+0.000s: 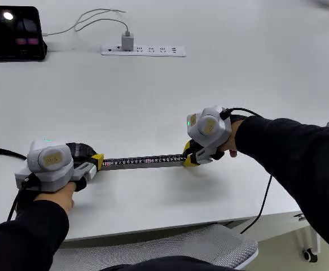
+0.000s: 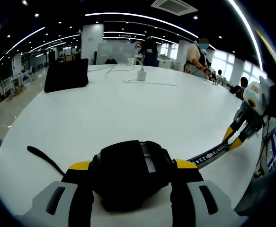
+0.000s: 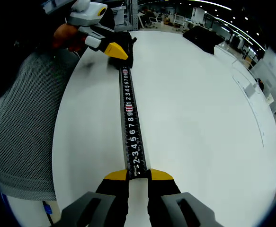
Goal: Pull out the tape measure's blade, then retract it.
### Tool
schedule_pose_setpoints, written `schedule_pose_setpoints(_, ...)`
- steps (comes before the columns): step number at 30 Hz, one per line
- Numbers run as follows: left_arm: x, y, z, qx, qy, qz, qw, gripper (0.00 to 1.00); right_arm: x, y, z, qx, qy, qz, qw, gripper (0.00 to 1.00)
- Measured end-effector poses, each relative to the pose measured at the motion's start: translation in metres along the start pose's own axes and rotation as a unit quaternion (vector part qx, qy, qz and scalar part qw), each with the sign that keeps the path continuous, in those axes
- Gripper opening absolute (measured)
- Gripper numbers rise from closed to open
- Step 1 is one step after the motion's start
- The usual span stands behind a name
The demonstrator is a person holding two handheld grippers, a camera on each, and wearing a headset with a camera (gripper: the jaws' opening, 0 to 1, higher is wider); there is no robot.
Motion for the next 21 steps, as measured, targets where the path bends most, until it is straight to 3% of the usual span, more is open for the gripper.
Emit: schedule_pose_setpoints(21, -0.0009, 0.0007, 0.0006, 0.003, -0.003, 0.009, 1.0000, 0.61, 0.0021, -0.0060, 0.0010, 0.001, 0.001, -0.002, 1.0000, 0.11)
Point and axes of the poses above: the centre of the closed fingertips' face, and the gripper's own axes: x roughly forward along the fingers, z roughly to its left, y roughly out of its underside, the point moved 5 cm from there along -x, roughly backward along the fingers, and after that the axes turned 5 degrees about z, right-handed, at the moved point
